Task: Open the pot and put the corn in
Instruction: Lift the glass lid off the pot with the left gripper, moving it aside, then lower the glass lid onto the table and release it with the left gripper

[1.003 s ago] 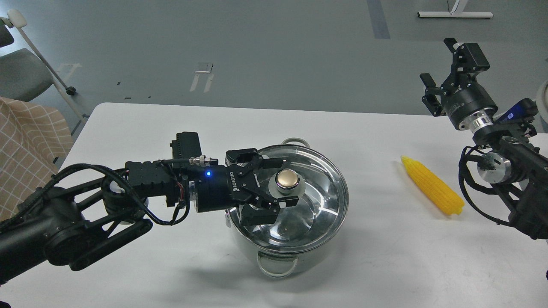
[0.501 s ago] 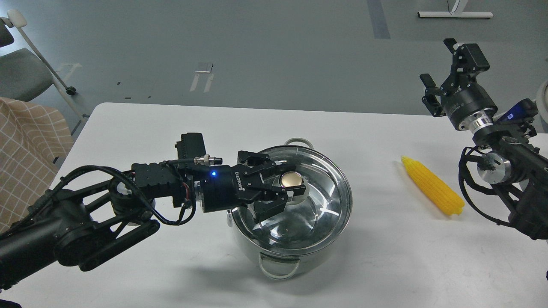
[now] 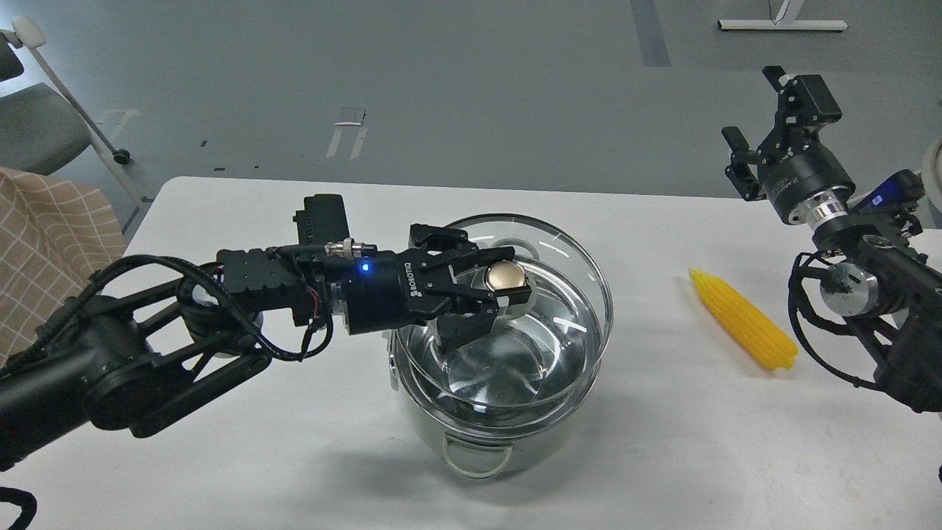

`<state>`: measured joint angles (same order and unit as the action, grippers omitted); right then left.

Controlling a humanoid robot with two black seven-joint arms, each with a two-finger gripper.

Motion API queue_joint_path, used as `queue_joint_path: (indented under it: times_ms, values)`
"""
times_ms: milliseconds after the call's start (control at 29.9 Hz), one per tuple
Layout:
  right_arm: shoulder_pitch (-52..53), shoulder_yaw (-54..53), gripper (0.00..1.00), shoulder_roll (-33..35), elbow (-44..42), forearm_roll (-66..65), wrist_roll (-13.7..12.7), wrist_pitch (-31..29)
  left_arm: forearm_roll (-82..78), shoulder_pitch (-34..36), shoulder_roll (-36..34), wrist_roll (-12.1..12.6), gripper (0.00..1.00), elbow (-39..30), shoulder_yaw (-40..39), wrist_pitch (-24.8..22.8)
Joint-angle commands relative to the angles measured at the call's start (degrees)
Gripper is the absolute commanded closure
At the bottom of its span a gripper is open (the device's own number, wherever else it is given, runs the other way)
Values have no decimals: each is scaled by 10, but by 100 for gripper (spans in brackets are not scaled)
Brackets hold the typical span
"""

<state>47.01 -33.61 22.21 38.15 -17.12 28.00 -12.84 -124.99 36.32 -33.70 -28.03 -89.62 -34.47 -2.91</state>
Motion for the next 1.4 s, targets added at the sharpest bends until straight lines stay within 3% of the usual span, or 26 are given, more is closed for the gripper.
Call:
queue_joint_path:
  times_ms: [0, 167, 301, 401, 434, 668, 802, 902, 1103, 1370]
  values:
    - [0, 0, 0, 0, 1, 1, 0, 0, 0, 24, -31, 0, 82, -4, -18, -4]
    - [0, 0, 0, 4, 3, 0, 0, 0, 11, 45, -144, 0, 82, -3, -41, -6]
    - [-1, 0, 0, 4, 3, 0, 0, 0, 118, 37, -228, 0, 81, 12, -38, 0]
    - [-1, 0, 0, 2, 3, 0, 0, 0, 151, 17, -256, 0, 81, 51, -34, 25]
    - [-1, 0, 0, 2, 3, 0, 0, 0, 159, -2, -262, 0, 81, 71, -32, 53]
    - [-5, 0, 0, 2, 3, 0, 0, 1, 164, -92, -256, 0, 81, 156, -29, 151]
    - [-6, 0, 0, 4, 4, 0, 0, 0, 165, -131, -203, 0, 82, 254, -28, 229]
    - [-8, 0, 0, 4, 4, 0, 0, 0, 165, -132, -167, 0, 82, 310, -27, 258]
    - [-11, 0, 0, 4, 4, 0, 0, 0, 191, -150, -102, 0, 81, 395, -25, 297]
    - [-16, 0, 0, 4, 8, 0, 0, 1, 226, -181, -67, 0, 77, 422, -26, 305]
